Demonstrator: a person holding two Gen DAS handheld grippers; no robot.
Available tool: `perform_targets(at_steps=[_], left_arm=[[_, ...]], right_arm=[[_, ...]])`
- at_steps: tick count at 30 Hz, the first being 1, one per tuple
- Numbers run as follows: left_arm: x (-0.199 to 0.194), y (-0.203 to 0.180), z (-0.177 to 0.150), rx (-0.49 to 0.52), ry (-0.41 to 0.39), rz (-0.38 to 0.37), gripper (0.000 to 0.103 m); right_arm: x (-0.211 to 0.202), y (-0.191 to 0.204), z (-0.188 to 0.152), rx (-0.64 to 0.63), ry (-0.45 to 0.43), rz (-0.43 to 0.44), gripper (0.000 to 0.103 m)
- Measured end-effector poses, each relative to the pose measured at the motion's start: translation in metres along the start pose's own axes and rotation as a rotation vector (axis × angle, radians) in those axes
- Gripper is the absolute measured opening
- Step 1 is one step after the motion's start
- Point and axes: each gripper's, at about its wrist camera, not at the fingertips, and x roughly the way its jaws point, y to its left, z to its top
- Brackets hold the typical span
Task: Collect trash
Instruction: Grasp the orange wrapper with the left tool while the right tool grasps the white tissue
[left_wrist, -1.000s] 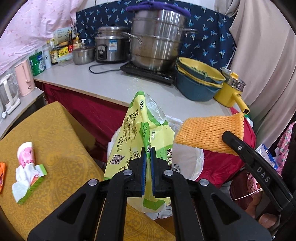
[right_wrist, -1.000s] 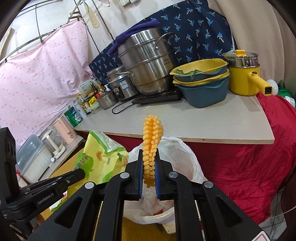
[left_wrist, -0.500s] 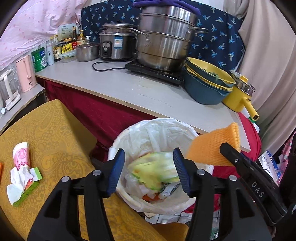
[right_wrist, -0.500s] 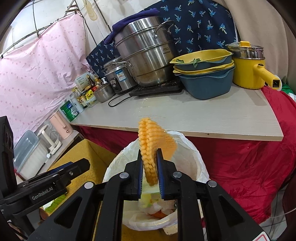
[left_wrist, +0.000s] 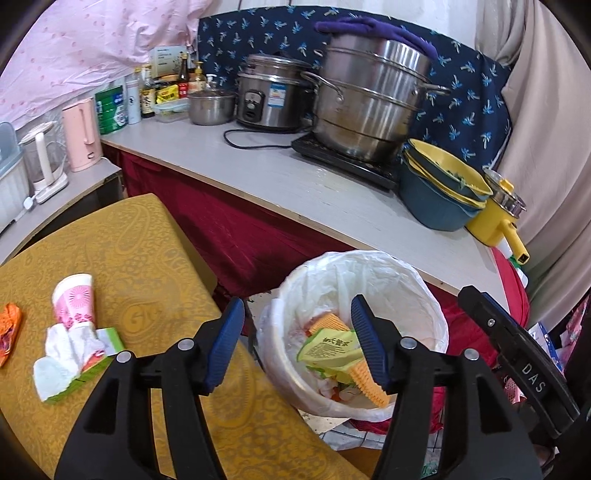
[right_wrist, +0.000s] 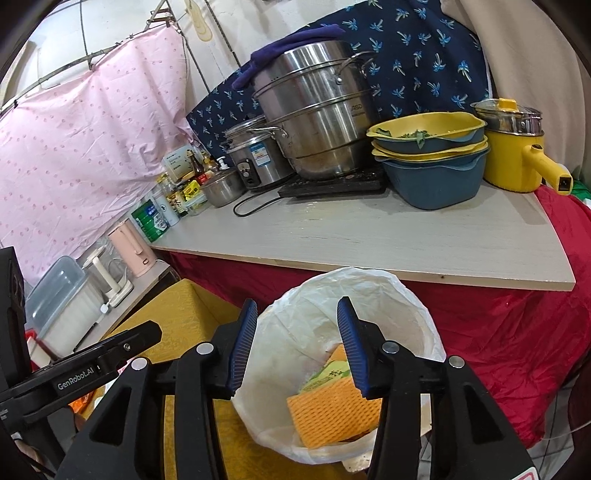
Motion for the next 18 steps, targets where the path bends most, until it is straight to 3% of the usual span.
perform_targets(at_steps=[8, 18], left_arm=[[-0.034, 0.033, -0.004, -0.038, -0.046, 0.042, 0.063], [-0.084, 0.104, -0.018, -0.125, -0.098, 0.136, 0.064]], right_arm=[[-0.015, 0.044, -0.002, -0.055, -0.011, 0.048, 0.048], [-0.019, 0.121, -0.021, -0.145, 0.020, 0.145, 0.049]])
